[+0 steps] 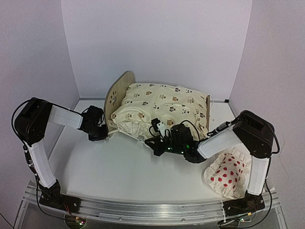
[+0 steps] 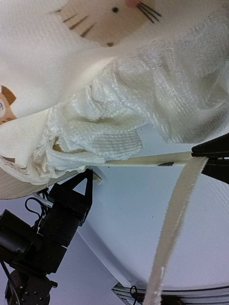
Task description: Set up the pet bed
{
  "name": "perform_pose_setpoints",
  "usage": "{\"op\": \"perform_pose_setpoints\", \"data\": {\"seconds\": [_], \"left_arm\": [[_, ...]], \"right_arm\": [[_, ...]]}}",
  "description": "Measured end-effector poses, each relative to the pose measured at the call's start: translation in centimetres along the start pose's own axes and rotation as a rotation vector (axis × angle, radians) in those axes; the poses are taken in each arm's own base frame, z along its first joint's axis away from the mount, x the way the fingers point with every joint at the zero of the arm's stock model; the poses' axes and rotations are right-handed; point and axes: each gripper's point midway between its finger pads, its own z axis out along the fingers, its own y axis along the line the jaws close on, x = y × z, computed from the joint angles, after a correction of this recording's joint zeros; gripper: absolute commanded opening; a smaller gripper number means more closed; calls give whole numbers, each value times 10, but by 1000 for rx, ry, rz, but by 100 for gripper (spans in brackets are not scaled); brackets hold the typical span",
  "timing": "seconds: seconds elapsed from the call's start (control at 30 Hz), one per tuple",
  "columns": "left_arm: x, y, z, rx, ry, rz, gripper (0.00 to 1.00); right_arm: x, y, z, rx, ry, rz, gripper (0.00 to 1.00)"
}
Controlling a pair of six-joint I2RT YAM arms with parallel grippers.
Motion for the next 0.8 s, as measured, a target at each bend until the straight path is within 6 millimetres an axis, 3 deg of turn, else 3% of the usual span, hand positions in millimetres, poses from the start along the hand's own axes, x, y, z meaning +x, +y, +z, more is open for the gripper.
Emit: {"op": "perform_pose_setpoints", "data": {"seconds": [0.27, 0.5, 0.8], "left_arm": [[-1, 0, 0, 6, -21, -3, 0], [-1, 3, -1, 12, -57, -10, 1], [-10, 28, -4, -61, -128, -54, 22]], "right_arm": [[11, -2, 4, -8, 14, 9, 0], [22, -4, 7, -10, 28, 18, 10], [61, -16, -1, 23, 135, 35, 23]]}}
